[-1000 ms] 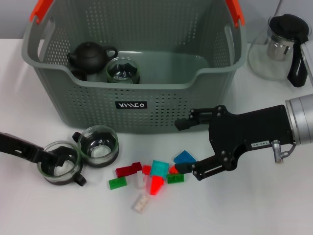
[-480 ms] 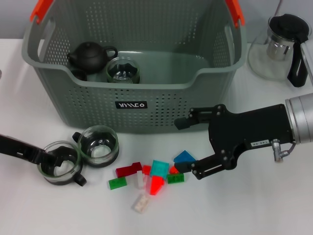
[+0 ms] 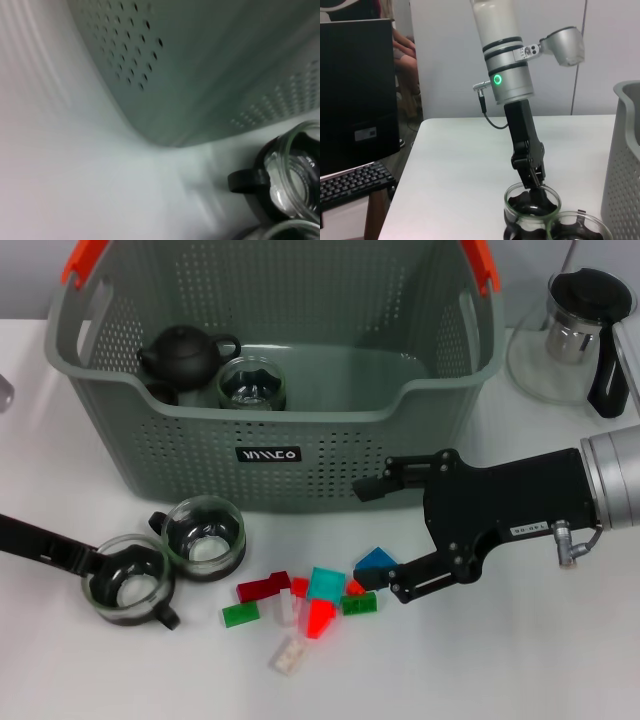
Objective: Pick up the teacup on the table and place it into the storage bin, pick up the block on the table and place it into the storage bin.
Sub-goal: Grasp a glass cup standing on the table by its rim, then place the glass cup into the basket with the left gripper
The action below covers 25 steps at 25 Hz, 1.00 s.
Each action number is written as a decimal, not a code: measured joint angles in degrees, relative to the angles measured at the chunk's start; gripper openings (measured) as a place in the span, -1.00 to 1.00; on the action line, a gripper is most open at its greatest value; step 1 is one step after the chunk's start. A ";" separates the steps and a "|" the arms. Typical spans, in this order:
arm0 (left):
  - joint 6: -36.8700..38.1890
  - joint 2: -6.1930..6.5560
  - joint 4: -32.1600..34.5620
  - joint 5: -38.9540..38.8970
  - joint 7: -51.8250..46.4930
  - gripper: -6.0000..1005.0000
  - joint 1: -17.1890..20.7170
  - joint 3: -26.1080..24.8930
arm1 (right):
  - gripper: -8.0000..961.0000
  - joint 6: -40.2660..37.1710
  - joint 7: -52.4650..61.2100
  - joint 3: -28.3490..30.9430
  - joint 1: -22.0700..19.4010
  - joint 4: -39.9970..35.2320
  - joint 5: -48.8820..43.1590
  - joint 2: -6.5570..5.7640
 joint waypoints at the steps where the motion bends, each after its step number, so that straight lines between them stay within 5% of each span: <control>1: -0.37 -0.25 -0.09 0.71 -0.06 -0.33 -0.06 0.37 | 0.96 0.00 0.00 0.00 0.05 0.00 0.01 0.00; 9: -1.07 -0.96 1.39 2.01 -0.91 -0.89 0.19 2.38 | 0.96 -0.17 0.43 0.00 0.25 -0.38 0.16 0.00; 19: 4.18 -1.05 8.90 0.39 -1.35 -0.89 1.52 0.89 | 0.96 -0.11 0.09 -0.02 0.40 -0.12 0.18 0.08; 25: 12.61 -0.48 14.35 -3.80 -0.53 -0.89 1.98 -4.15 | 0.96 -0.41 0.09 -0.04 0.40 0.06 -0.05 -0.02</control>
